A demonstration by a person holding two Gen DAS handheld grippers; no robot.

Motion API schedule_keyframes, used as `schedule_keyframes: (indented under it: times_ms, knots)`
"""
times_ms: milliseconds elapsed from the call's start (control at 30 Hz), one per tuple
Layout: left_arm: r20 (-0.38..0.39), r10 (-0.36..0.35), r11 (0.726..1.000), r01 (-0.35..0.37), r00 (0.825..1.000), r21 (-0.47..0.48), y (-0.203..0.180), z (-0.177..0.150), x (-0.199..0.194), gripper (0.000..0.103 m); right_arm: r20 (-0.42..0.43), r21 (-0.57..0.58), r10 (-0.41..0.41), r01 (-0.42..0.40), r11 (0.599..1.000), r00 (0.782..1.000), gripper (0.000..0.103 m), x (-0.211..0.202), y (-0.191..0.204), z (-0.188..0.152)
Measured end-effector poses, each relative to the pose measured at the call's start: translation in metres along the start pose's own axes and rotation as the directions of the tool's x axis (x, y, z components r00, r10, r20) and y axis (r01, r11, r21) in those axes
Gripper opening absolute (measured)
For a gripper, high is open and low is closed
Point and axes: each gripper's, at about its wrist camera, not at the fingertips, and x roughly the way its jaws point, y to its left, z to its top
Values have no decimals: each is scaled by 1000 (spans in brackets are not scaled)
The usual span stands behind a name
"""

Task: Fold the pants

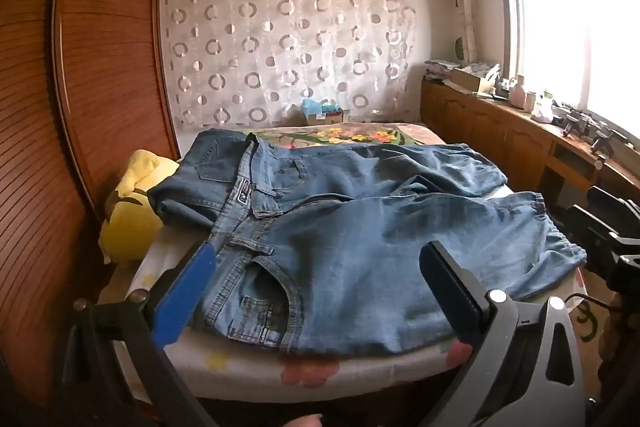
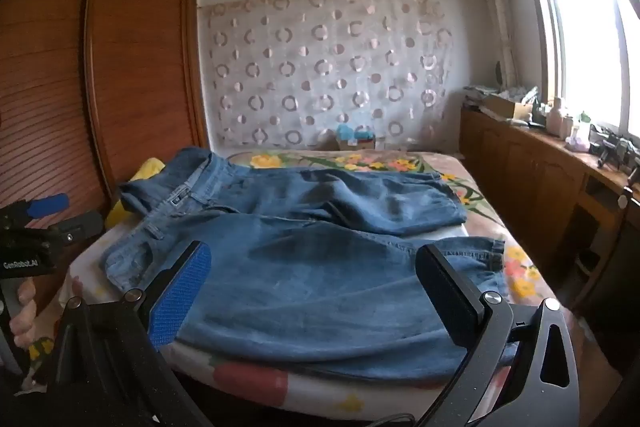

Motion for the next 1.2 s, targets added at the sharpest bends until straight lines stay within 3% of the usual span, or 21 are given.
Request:
schedule_keyframes:
  times_ms: [1200]
  knots:
    - [6,9,1000,-9,1000,5,-1,-4,1,103,21,12,1,-2,1000,1000,103,-6,-1,1]
